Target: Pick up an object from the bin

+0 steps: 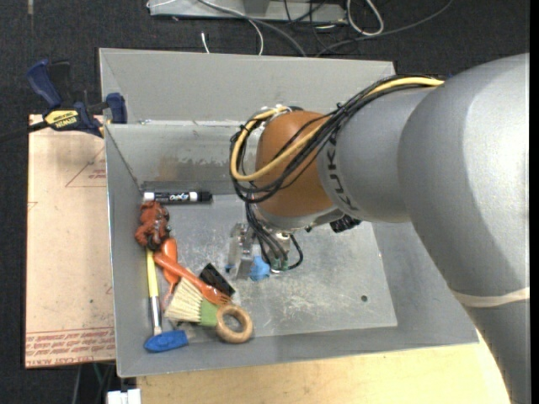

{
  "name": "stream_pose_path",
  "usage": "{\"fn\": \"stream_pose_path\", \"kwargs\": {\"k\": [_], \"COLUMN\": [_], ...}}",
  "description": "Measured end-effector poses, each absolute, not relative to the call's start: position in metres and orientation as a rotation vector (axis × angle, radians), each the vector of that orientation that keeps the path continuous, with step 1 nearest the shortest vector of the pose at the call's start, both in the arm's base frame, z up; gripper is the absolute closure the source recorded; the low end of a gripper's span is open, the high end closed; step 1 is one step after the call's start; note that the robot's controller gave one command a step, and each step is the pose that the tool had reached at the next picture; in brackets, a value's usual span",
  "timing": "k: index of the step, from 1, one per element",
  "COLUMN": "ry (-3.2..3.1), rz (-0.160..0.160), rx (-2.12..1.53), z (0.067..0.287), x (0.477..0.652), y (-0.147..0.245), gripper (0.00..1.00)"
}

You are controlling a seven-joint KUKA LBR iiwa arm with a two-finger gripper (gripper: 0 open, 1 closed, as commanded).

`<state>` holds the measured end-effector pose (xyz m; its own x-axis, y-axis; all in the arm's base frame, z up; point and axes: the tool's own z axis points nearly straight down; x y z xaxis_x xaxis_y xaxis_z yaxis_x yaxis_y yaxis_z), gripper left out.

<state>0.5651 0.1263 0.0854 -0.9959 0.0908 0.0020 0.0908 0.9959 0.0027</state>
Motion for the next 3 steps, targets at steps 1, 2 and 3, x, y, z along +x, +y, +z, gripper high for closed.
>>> {"fn": "stream_pose_path", "kwargs": {"k": [1, 2, 3], "ry": [-3.137, -3.137, -3.137], "rz": [-0.004, -0.005, -0.004], "rx": [-0.143, -0.143, -0.143], "z": [0.0854, 0.0855, 0.0855], "x": [0.5651, 0.5652, 0.5652], "y": [0.1262, 0.1262, 0.1262], "gripper": [1.0, 1.0, 1.0]}}
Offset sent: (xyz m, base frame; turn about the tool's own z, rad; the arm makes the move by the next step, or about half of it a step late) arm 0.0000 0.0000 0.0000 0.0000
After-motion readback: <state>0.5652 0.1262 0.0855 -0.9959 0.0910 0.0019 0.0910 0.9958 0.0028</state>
